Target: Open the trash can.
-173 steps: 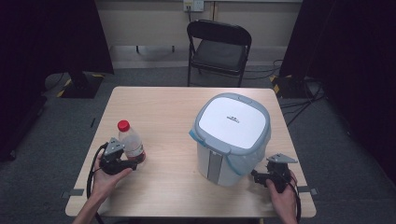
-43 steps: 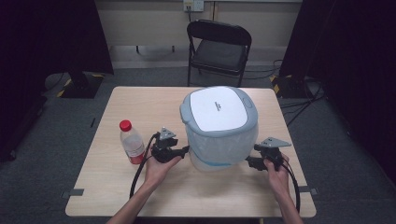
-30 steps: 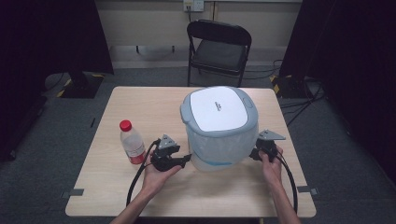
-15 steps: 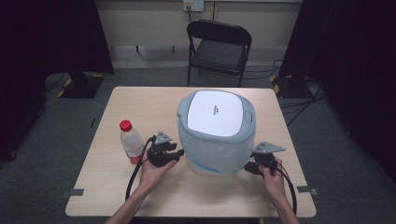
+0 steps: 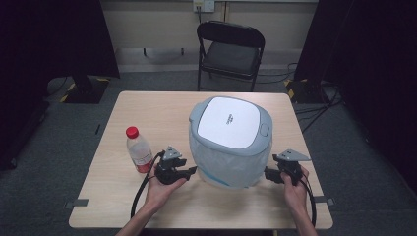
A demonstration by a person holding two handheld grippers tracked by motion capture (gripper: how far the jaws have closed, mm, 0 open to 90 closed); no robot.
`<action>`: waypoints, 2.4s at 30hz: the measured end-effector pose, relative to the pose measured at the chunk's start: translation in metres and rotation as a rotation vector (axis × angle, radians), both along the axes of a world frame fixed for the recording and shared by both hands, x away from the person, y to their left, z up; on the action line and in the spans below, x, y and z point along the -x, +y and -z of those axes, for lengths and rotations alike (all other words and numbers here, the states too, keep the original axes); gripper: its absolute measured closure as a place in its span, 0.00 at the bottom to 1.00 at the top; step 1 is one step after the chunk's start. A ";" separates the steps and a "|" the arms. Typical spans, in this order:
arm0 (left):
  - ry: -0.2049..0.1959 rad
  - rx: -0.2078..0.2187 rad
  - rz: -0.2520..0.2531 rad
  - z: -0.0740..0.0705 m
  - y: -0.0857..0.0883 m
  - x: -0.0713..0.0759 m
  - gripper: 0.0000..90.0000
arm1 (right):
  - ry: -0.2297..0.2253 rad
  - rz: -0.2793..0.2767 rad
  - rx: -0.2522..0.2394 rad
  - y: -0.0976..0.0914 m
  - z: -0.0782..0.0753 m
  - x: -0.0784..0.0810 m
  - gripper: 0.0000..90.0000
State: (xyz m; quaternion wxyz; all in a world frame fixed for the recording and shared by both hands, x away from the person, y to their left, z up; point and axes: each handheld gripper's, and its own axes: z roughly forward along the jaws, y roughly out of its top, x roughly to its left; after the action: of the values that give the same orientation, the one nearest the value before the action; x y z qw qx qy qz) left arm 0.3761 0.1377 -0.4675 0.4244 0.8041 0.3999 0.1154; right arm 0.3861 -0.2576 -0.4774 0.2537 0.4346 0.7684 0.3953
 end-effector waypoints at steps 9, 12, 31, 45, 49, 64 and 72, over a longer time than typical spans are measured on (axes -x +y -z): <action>-0.006 0.023 0.013 -0.001 -0.005 0.005 0.47 | 0.028 -0.008 0.043 0.010 0.012 -0.022 0.56; -0.001 0.027 0.011 0.002 -0.003 0.000 0.42 | 0.072 -0.097 0.010 0.009 0.010 -0.013 0.57; 0.005 0.043 -0.084 0.007 0.003 -0.019 0.51 | 0.129 -0.181 -0.004 0.030 0.008 0.018 0.33; 0.005 0.040 -0.096 0.009 -0.009 -0.041 0.52 | -0.011 0.021 -0.098 0.020 -0.009 -0.036 0.37; 0.004 0.007 -0.085 0.007 -0.013 -0.051 0.55 | -0.015 0.007 -0.172 0.021 -0.009 -0.046 0.56; -0.011 -0.024 0.052 0.002 -0.017 -0.035 0.75 | -0.005 -0.056 -0.131 0.023 -0.015 -0.004 0.77; -0.015 -0.015 0.092 -0.002 -0.008 -0.015 0.75 | 0.008 -0.106 -0.131 0.025 -0.016 0.011 0.81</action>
State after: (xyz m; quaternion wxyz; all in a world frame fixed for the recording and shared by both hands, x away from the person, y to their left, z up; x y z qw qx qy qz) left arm 0.3912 0.1300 -0.4653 0.4263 0.8240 0.3583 0.1045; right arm 0.3749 -0.2329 -0.4616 0.2003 0.4105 0.7639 0.4560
